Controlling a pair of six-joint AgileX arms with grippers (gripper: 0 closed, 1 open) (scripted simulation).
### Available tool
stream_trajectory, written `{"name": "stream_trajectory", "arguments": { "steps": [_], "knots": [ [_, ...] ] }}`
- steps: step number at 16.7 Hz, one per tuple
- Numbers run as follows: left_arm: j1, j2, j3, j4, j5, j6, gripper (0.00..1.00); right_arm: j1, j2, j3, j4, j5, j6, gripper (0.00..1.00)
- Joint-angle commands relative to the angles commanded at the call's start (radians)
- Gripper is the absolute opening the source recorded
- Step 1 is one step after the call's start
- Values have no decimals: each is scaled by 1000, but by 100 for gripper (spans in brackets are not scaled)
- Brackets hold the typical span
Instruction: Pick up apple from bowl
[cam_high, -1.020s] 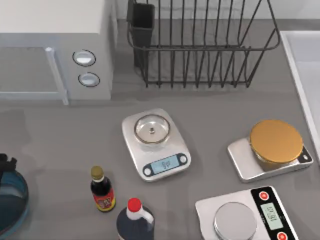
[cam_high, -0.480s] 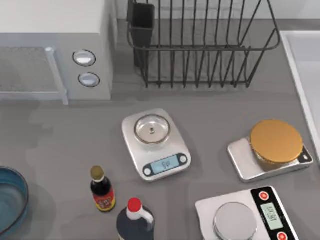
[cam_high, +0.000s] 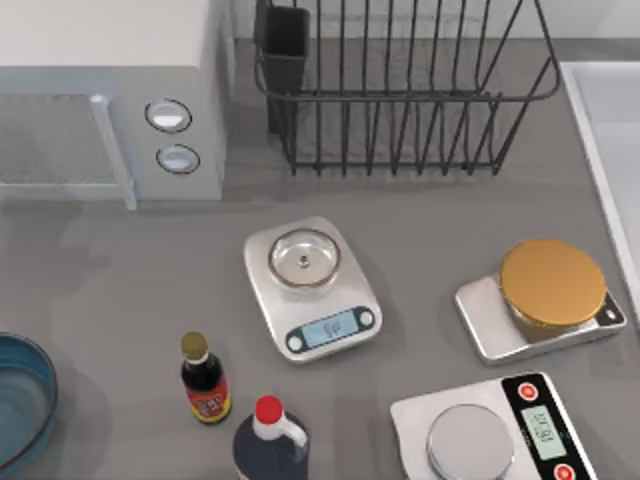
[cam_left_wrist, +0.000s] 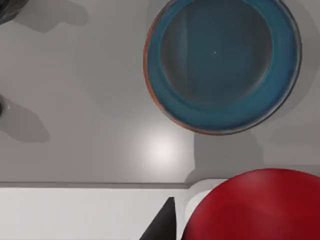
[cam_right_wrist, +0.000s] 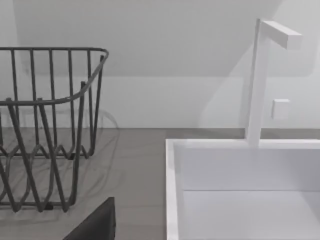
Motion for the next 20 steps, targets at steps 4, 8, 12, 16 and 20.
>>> {"name": "stream_trajectory", "arguments": {
  "steps": [4,8,12,16,20],
  "knots": [
    [-32,30,7,13,0,-34,0,0,0,0,0,0,0,100],
    [-222,142,38,75,1,-223,0,0,0,0,0,0,0,100],
    [-525,285,65,180,4,-521,0,0,0,0,0,0,0,100],
    [-792,404,74,294,6,-785,0,0,0,0,0,0,0,100],
    [-899,456,70,358,8,-892,0,0,0,0,0,0,0,100]
  ]
}}
